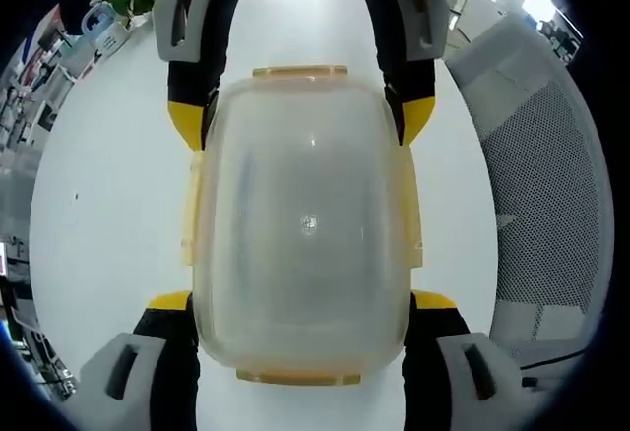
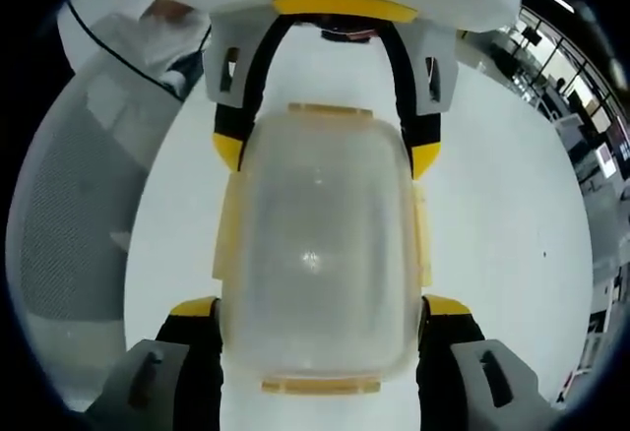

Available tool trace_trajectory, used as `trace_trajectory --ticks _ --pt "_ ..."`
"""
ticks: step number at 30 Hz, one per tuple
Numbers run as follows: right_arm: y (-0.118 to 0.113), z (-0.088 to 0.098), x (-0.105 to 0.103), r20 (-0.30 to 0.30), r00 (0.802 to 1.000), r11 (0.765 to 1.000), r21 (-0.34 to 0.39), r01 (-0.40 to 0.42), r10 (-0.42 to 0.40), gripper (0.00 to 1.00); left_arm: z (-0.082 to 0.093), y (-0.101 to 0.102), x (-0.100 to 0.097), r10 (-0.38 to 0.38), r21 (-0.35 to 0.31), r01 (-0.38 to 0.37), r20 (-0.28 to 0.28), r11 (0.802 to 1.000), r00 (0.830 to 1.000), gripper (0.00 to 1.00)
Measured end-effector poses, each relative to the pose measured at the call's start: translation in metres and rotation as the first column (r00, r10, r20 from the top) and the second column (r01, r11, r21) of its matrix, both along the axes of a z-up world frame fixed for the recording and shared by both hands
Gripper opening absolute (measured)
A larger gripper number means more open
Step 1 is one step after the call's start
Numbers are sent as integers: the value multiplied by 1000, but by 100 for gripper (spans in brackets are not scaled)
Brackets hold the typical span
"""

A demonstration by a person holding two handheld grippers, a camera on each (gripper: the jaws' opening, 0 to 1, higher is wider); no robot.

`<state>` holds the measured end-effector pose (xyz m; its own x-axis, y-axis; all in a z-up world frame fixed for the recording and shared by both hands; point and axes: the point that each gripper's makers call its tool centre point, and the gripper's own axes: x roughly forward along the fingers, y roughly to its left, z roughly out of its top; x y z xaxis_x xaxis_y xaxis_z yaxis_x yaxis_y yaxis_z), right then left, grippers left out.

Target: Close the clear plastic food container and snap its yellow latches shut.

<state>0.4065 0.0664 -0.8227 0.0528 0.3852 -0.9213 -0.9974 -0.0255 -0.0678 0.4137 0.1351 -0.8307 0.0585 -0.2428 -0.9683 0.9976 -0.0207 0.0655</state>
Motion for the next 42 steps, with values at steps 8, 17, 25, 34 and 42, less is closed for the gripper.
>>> trace_trajectory --ticks 8,17,25,34,42 --pt "1 0 9 2 1000 1000 4 1 -1 82 0 2 9 -1 3 1 0 1000 1000 87" --pt "2 0 15 5 1000 1000 2 -1 1 82 0 2 14 3 2 -3 0 1000 1000 87" --pt "1 0 20 7 1000 1000 -10 -4 4 82 1 1 18 8 -1 -8 0 1000 1000 87" --pt "0 0 27 7 1000 1000 -10 1 -1 82 0 1 26 5 11 -5 2 1000 1000 87" --pt "0 1 33 9 1000 1000 3 10 -10 82 0 1 33 -4 19 4 3 1000 1000 87"
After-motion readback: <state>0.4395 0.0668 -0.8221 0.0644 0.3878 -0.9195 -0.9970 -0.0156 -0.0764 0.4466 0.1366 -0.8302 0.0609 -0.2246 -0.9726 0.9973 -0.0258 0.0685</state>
